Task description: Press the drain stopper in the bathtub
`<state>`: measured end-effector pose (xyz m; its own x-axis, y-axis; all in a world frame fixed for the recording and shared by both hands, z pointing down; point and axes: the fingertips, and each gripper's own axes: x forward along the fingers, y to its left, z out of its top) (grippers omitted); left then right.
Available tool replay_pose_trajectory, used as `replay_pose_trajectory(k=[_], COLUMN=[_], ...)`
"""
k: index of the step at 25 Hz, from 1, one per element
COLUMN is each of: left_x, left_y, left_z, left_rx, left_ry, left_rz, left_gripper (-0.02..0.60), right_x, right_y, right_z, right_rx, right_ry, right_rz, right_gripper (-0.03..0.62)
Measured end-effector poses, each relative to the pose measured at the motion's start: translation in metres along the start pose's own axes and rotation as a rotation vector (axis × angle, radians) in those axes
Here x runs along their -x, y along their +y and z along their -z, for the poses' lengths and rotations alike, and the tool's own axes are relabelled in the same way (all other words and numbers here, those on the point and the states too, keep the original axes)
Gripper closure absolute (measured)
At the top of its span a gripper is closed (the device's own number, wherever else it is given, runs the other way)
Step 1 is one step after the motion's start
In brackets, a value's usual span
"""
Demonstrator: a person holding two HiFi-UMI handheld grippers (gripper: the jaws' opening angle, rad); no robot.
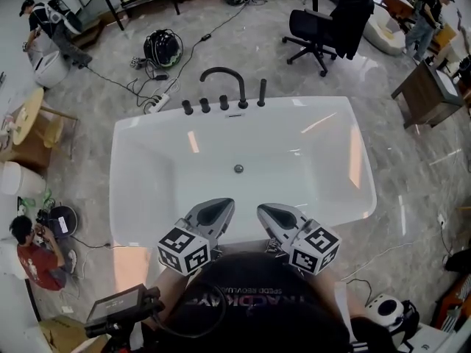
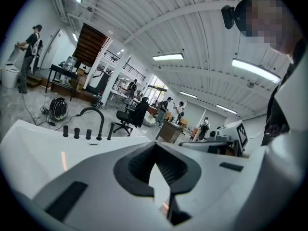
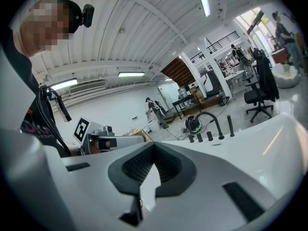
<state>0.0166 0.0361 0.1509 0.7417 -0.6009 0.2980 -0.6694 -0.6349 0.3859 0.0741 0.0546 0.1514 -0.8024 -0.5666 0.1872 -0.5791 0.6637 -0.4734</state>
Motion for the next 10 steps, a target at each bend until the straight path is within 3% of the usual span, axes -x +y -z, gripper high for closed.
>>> replay_pose_trajectory(k=[10], left_x=[0.0015], left_y=[0.0058], left_z=[-0.0011], left_rx=[0.011], left_ry=[-0.008], left_rz=[-0.010], left_gripper=[0.574], right_x=[-0.0030], right_y=[-0.0011], right_z=[0.0002], right_rx=[0.001], right_ry=[0.005], right_rz=[0.004], right_gripper=[0.580])
